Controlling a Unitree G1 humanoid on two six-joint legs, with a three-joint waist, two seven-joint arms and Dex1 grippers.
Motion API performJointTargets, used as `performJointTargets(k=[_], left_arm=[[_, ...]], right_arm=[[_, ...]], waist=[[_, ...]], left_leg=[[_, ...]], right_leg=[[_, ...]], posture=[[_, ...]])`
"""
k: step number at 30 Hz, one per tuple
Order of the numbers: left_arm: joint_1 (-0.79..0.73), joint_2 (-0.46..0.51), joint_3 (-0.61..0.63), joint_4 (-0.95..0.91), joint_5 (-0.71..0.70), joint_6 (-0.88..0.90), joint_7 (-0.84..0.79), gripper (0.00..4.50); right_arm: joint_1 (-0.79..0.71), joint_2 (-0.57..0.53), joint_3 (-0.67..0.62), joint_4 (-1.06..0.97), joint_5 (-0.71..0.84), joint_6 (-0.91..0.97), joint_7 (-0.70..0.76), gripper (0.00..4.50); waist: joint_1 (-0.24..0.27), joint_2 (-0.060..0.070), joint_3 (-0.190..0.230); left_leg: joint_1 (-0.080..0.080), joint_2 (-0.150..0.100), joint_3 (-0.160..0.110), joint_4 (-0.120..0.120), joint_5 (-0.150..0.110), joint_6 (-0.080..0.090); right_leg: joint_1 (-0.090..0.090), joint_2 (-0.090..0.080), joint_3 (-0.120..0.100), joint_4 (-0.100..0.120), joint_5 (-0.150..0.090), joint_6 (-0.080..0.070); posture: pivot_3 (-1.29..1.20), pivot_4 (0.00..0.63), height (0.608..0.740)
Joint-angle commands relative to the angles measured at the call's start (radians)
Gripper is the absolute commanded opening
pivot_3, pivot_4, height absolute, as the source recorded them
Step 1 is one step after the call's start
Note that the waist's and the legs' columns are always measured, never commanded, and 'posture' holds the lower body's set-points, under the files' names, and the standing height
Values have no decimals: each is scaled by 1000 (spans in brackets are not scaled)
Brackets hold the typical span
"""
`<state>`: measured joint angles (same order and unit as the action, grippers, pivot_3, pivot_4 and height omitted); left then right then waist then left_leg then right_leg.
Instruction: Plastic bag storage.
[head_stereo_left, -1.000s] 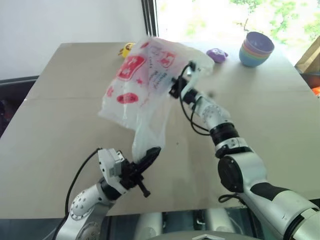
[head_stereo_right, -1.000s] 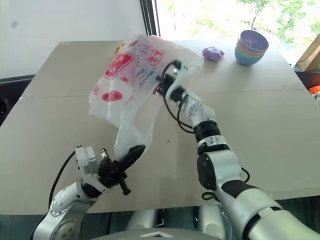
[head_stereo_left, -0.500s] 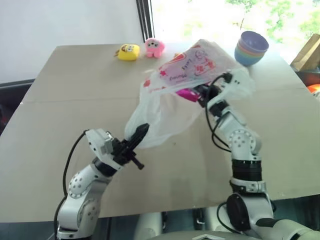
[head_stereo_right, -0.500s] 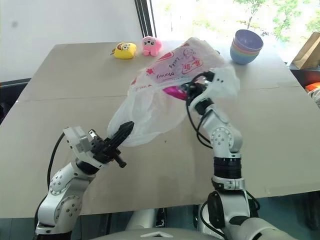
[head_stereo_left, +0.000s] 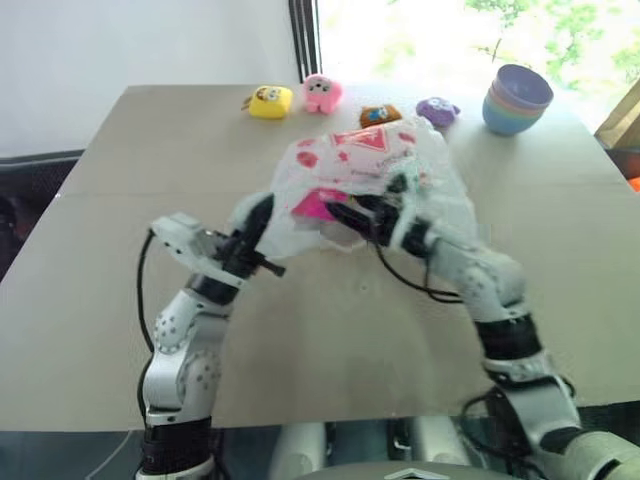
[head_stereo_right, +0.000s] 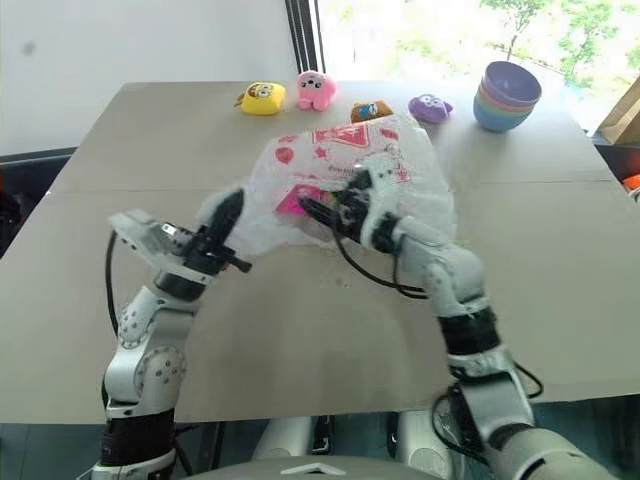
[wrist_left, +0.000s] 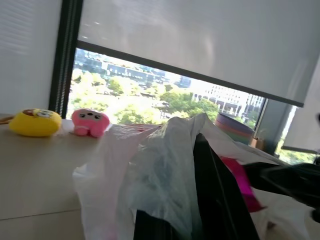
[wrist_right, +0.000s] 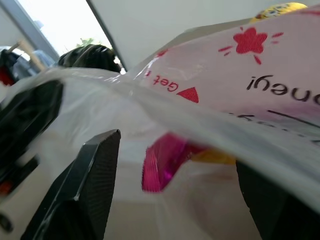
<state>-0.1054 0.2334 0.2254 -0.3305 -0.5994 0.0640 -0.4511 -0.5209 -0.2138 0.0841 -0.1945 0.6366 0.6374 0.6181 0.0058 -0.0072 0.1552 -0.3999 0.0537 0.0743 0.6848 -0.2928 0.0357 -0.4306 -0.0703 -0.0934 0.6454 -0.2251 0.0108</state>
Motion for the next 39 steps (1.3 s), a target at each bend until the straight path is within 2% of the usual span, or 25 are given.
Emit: performJointTargets(k=[1, 4, 7, 10, 13, 15, 18, 20, 23, 28, 34, 39], left_arm=[[-66, -24, 10, -6, 19, -12, 69, 0], [-127, -45, 2, 20, 34, -4, 111, 0], [-174, -62, -4, 48, 45, 1, 142, 0], [-195, -72, 5, 59, 53, 0, 164, 0], [-228, -68, 63, 95, 45, -11, 204, 0], [-240, -65, 82, 113, 39, -16, 214, 0], [-241, -69, 85, 123, 44, -24, 214, 0], [-235, -71, 99, 124, 62, -41, 229, 0], [-228, -69, 145, 123, 71, -64, 273, 0], [-191, -54, 197, 117, 97, -92, 317, 0], [-149, -49, 221, 106, 122, -116, 342, 0], [-132, -50, 221, 106, 119, -124, 348, 0]], right_arm=[[120, -95, -70, -120, 33, -110, 160, 3693], [250, -232, -54, -175, 15, -111, 265, 3693], [318, -274, -45, -213, 18, -106, 266, 3693], [311, -214, -108, -178, 32, -148, 189, 3693], [155, -104, -351, 22, 108, -233, -54, 3693], [81, -99, -421, 167, 38, -302, -163, 3693], [34, -103, -434, 329, -64, -370, -228, 3693], [24, -137, -384, 434, -190, -404, -277, 3693], [44, -202, -260, 510, -346, -457, -218, 3693], [97, -217, -150, 434, -354, -388, -71, 3693], [108, -225, -96, 391, -358, -364, 21, 3693], [56, -183, -66, 458, -423, -399, -33, 3693]], waist=[[4, -1, 0], [10, -1, 0], [6, -2, 1], [-1, -4, 2], [0, -4, 2], [4, -6, 4], [14, -9, 3], [12, -9, 2], [7, -8, 3], [0, -8, 3], [9, -8, 3], [7, -8, 3]], left_leg=[[0, -1, 0, 0, 0, 0], [1, -3, -1, 0, 0, 1], [2, -4, -1, 0, 0, 1], [4, -3, -1, 0, 0, 0], [4, -2, -1, 0, 1, -2], [4, -2, 1, 4, 1, -2], [3, -4, 2, 4, 2, -2], [3, -4, 3, 3, 2, -2], [2, -5, 7, 0, 2, -2], [3, -3, 9, 0, 2, -2], [4, -3, 9, 2, 2, -2], [4, -3, 9, 3, 2, -2]], right_leg=[[0, 0, 0, -1, 0, 0], [2, 0, -1, -1, 0, 0], [2, 0, -1, 0, 0, 0], [2, 2, 1, 1, 0, 0], [2, 3, 2, 2, 0, 0], [3, 3, 2, 3, 0, 0], [4, 2, 1, 1, 2, 2], [5, 2, 0, -1, 2, 2], [2, 0, 2, -1, 2, 2], [1, 1, 4, -1, 2, 3], [2, 1, 4, 0, 2, 3], [2, 1, 4, 0, 2, 3]], posture=[[0, 150, 740], [0, 150, 740], [0, 150, 740], [0, 150, 740], [0, 150, 740], [0, 150, 740], [0, 150, 740], [0, 150, 740], [0, 150, 740], [0, 150, 740], [0, 150, 740], [0, 150, 740]])
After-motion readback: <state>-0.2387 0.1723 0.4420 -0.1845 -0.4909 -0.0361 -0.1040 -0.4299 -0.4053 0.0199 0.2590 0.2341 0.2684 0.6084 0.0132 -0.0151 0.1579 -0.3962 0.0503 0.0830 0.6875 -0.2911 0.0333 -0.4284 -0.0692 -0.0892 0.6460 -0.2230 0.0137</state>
